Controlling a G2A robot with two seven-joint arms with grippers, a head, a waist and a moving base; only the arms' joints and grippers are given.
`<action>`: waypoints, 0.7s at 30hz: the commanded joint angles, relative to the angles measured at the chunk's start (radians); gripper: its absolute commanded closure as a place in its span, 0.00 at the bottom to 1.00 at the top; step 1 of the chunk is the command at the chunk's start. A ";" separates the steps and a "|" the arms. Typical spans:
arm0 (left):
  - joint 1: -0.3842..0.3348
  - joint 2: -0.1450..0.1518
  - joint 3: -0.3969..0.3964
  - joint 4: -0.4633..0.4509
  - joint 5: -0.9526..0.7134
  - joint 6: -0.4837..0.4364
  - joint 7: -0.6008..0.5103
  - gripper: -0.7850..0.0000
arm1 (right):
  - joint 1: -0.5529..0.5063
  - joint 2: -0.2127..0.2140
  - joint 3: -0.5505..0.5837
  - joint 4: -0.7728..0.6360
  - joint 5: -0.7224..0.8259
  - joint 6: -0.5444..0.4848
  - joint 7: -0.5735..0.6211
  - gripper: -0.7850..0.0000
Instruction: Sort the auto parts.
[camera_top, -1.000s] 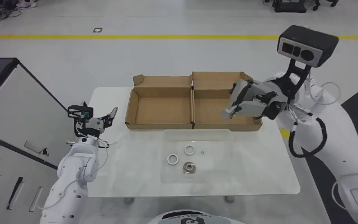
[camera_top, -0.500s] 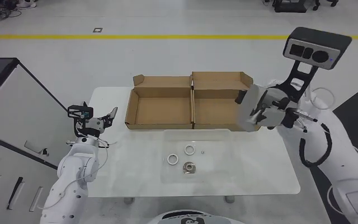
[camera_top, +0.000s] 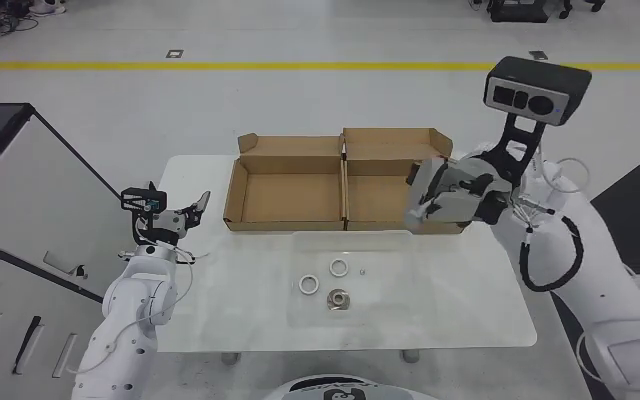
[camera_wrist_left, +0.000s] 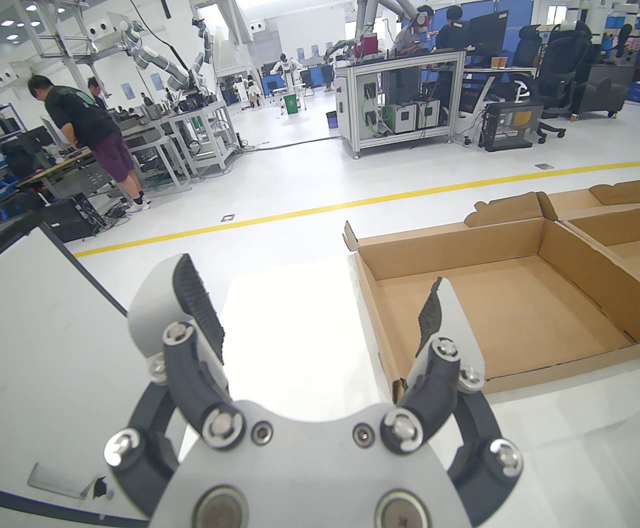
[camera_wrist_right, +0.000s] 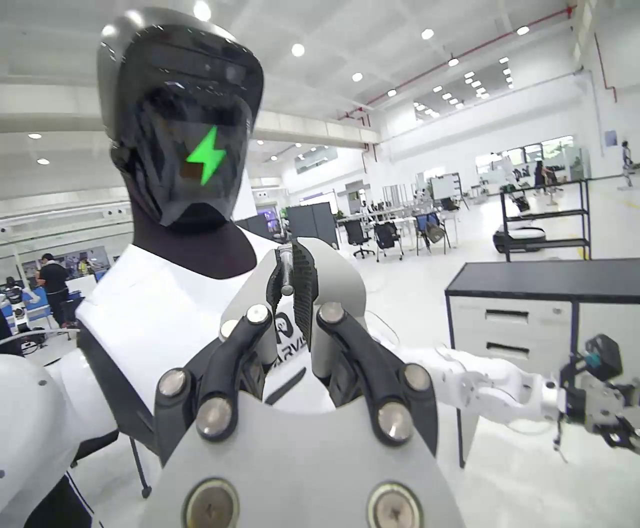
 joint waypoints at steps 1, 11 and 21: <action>0.000 0.000 0.000 0.000 0.000 0.000 0.000 0.00 | 0.000 -0.003 0.002 0.006 -0.038 0.012 0.011 1.00; 0.000 0.000 0.000 0.000 0.000 0.000 0.000 0.00 | -0.015 -0.029 -0.007 -0.020 -0.011 0.015 -0.020 1.00; 0.000 0.000 0.000 0.000 0.000 0.000 0.000 0.00 | -0.047 -0.057 0.004 -0.047 0.153 -0.009 -0.009 1.00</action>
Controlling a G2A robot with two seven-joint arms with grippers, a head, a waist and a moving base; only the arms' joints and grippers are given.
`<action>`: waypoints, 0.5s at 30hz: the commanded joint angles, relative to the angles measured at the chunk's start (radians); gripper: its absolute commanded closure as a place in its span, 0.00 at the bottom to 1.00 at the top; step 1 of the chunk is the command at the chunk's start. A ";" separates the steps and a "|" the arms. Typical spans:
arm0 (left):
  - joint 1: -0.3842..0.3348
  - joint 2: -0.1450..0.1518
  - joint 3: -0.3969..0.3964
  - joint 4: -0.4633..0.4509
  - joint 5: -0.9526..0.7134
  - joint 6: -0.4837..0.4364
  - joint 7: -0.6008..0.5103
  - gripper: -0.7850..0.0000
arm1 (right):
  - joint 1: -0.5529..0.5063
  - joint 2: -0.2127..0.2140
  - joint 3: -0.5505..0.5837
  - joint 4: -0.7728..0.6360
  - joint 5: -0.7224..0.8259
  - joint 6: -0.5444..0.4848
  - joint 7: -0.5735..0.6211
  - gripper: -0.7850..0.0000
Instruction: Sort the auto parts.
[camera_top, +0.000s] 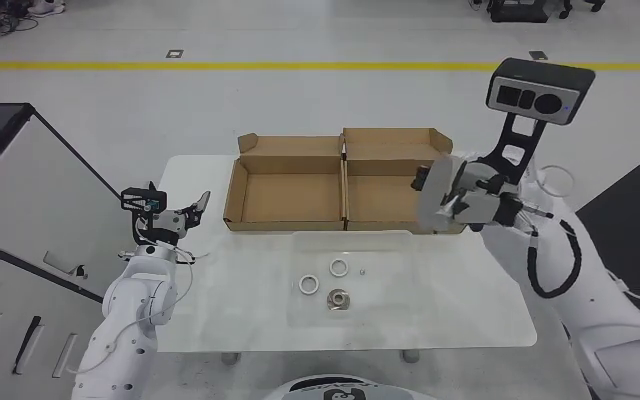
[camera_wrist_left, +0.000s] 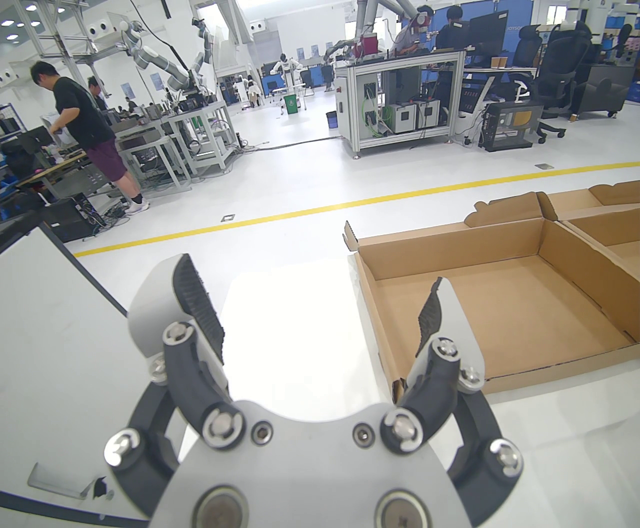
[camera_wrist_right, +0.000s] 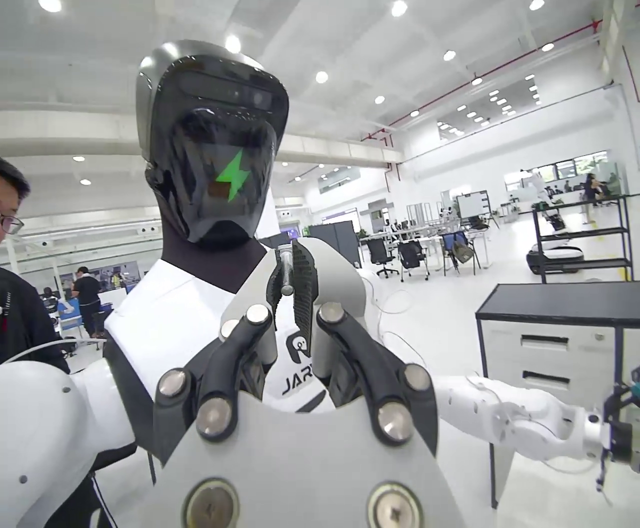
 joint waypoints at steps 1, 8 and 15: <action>0.000 0.000 0.000 0.000 0.000 0.000 0.000 0.00 | -0.003 -0.006 0.003 -0.006 0.016 0.007 0.007 1.00; 0.000 0.000 0.000 0.000 0.000 0.000 0.000 0.00 | -0.003 -0.015 0.002 -0.011 0.030 0.022 0.022 1.00; 0.000 0.000 0.000 0.000 0.000 0.000 0.000 0.00 | -0.003 -0.015 0.002 -0.011 0.030 0.022 0.022 1.00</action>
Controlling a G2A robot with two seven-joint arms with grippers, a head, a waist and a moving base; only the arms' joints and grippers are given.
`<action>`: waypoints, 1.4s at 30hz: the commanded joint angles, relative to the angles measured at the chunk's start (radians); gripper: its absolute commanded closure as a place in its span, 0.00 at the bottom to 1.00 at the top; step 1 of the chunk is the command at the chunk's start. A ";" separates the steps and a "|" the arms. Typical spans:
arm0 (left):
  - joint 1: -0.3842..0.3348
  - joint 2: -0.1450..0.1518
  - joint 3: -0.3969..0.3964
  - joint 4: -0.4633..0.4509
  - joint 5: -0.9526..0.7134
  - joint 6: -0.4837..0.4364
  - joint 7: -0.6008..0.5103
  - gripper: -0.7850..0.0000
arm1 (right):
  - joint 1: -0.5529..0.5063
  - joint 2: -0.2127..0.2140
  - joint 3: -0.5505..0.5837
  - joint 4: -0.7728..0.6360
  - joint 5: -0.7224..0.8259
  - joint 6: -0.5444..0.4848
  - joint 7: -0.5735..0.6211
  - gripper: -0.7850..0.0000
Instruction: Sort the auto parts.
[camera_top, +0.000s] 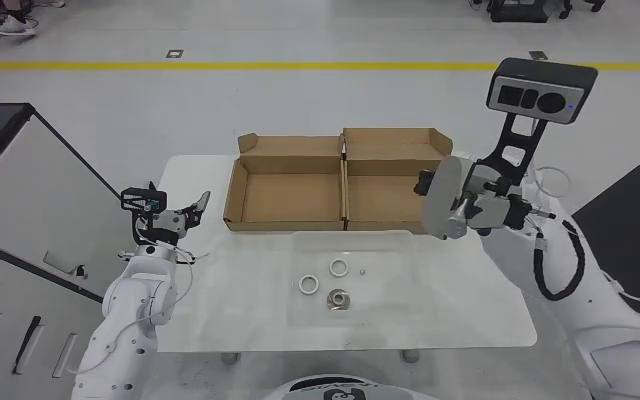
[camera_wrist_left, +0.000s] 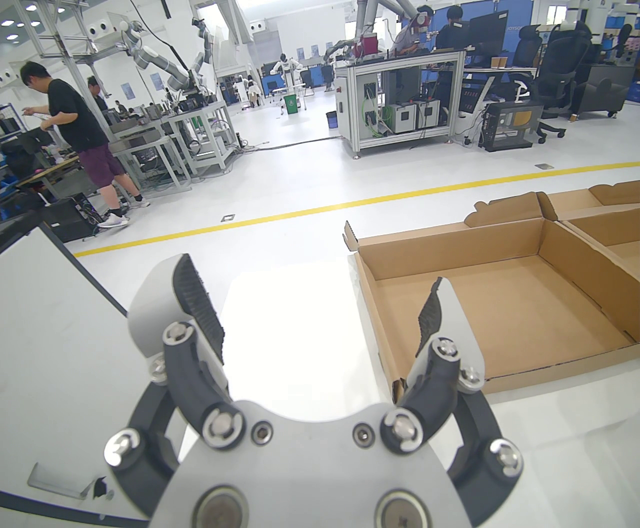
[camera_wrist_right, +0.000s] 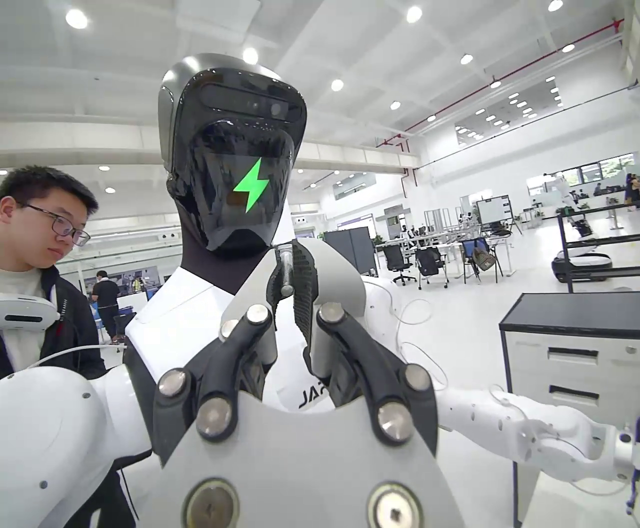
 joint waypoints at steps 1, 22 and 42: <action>0.000 0.000 0.000 0.000 0.000 0.000 0.000 0.00 | 0.000 0.000 0.000 0.000 0.000 0.000 0.000 1.00; 0.000 0.000 0.000 0.000 0.000 0.000 0.000 0.00 | -0.010 0.001 0.018 0.003 -0.046 0.025 -0.019 1.00; 0.000 0.000 0.000 0.000 0.000 0.000 0.000 0.00 | -0.186 0.074 0.467 0.234 -0.333 0.300 0.176 1.00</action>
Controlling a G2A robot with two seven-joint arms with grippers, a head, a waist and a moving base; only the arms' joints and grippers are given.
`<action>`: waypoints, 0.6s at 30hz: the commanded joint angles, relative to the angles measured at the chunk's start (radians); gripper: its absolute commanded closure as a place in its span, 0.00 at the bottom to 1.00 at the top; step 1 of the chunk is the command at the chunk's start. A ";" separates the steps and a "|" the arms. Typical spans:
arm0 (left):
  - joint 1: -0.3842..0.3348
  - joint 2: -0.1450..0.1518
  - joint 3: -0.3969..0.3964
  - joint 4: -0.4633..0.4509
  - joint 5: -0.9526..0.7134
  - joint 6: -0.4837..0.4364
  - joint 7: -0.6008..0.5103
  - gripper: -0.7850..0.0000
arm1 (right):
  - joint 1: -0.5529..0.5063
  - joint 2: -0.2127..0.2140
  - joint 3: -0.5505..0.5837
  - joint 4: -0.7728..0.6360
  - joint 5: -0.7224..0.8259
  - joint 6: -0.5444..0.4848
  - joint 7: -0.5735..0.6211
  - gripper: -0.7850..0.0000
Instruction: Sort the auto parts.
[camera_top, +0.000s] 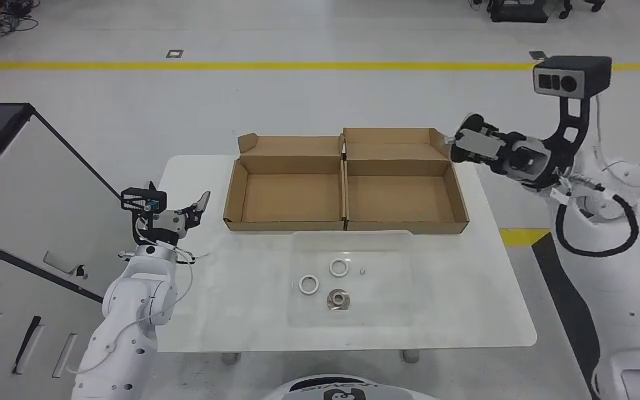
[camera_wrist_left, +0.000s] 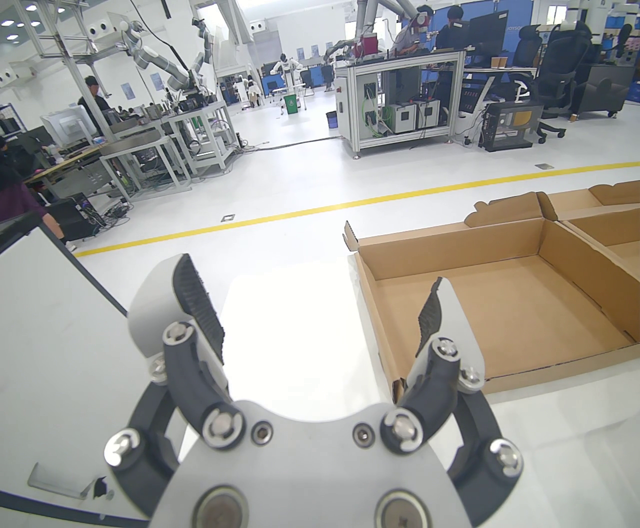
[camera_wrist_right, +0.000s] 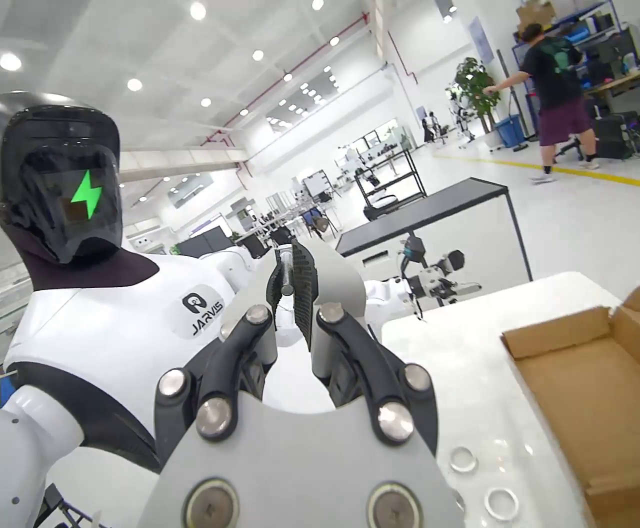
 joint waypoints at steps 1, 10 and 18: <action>0.000 0.000 0.000 0.000 0.000 0.000 0.000 0.00 | 0.040 0.000 -0.006 0.049 -0.017 0.010 0.038 1.00; 0.000 0.000 0.000 0.000 0.000 0.000 0.000 0.00 | 0.320 -0.025 -0.139 0.306 -0.116 0.013 0.150 1.00; 0.000 0.000 0.000 0.000 0.000 0.000 0.000 0.00 | 0.487 -0.041 -0.292 0.490 -0.376 0.013 0.150 1.00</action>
